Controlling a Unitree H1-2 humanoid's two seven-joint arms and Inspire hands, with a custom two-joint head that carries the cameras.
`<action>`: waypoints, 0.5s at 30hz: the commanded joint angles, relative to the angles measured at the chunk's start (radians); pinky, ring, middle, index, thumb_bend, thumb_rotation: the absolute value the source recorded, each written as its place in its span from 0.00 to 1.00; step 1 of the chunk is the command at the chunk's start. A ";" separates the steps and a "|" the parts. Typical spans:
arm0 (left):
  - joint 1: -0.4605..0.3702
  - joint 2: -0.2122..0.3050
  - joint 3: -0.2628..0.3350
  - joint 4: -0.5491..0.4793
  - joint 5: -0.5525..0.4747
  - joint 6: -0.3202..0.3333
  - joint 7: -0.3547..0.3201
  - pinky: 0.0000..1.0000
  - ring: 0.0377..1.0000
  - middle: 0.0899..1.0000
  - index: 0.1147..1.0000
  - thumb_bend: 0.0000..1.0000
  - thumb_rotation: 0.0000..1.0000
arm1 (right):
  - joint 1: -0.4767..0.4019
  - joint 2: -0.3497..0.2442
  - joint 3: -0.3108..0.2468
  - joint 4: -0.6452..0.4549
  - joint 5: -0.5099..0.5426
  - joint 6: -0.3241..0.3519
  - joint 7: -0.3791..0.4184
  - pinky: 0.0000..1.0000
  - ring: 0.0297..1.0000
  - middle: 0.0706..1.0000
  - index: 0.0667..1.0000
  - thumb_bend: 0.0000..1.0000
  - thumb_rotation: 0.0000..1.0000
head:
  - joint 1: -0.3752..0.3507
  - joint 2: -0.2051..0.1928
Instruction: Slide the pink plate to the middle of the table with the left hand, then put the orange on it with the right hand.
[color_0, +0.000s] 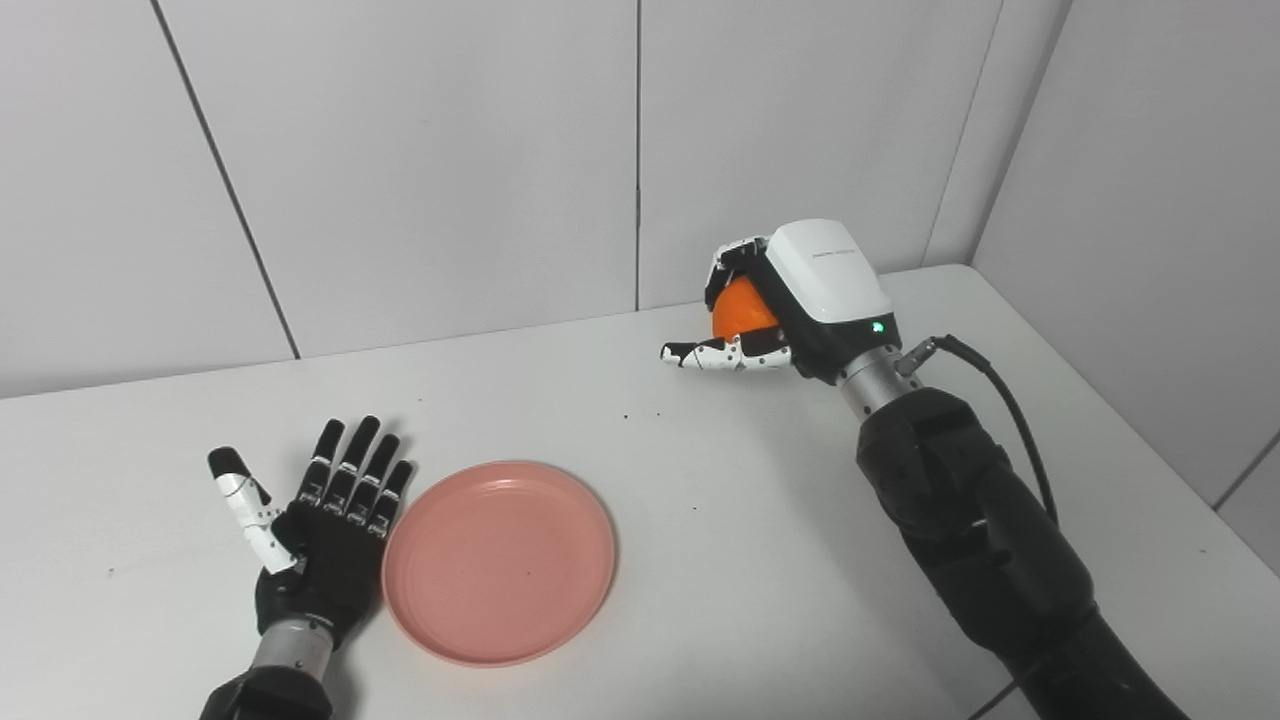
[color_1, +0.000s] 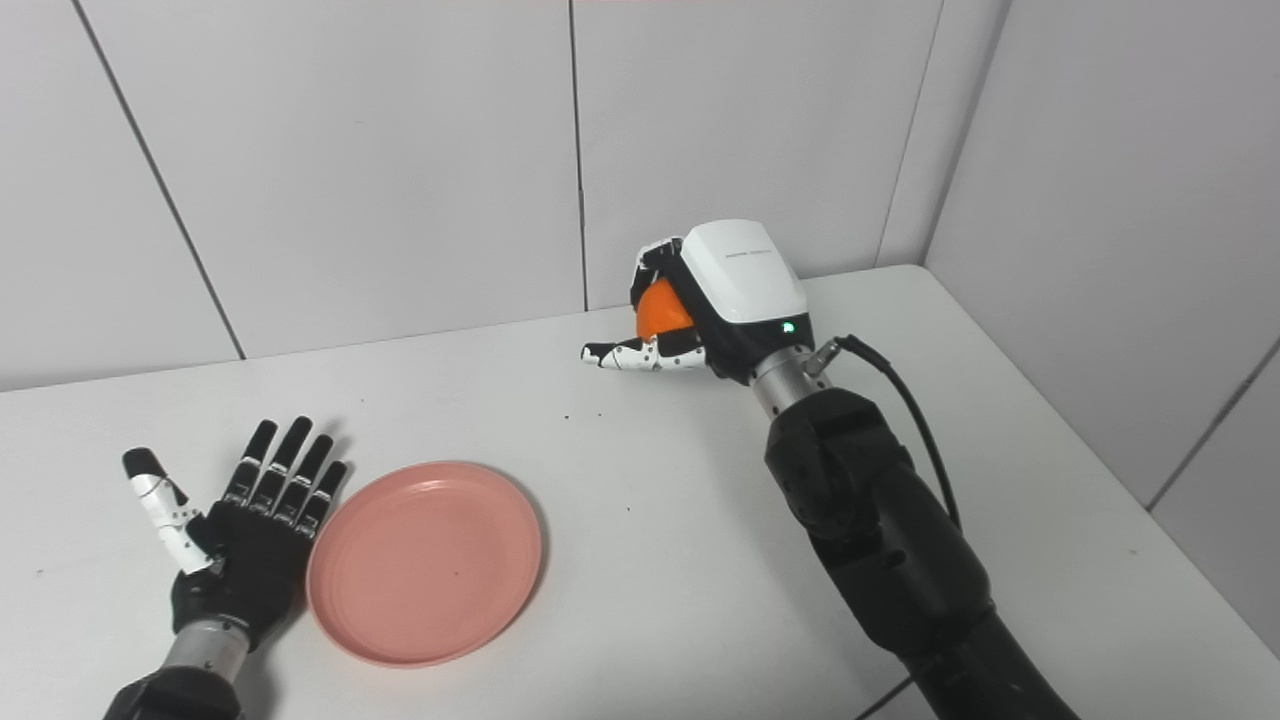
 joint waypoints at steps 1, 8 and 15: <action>0.056 -0.024 -0.012 0.042 0.051 0.052 0.069 1.00 0.93 0.89 0.96 0.84 0.92 | -0.055 0.009 0.019 -0.028 -0.014 -0.040 -0.007 0.13 0.16 0.20 0.28 0.50 0.41 | 0.027 -0.002; 0.059 -0.048 -0.011 0.033 0.079 0.053 0.069 1.00 0.93 0.89 0.97 0.84 0.92 | -0.067 0.065 0.098 0.004 -0.004 -0.098 -0.009 0.15 0.18 0.23 0.31 0.50 0.40 | 0.072 0.001; 0.069 -0.075 -0.013 0.026 0.098 0.048 0.074 1.00 0.92 0.88 0.96 0.84 0.90 | -0.059 0.154 0.168 0.031 -0.024 -0.112 -0.019 0.15 0.19 0.24 0.33 0.48 0.50 | 0.111 0.005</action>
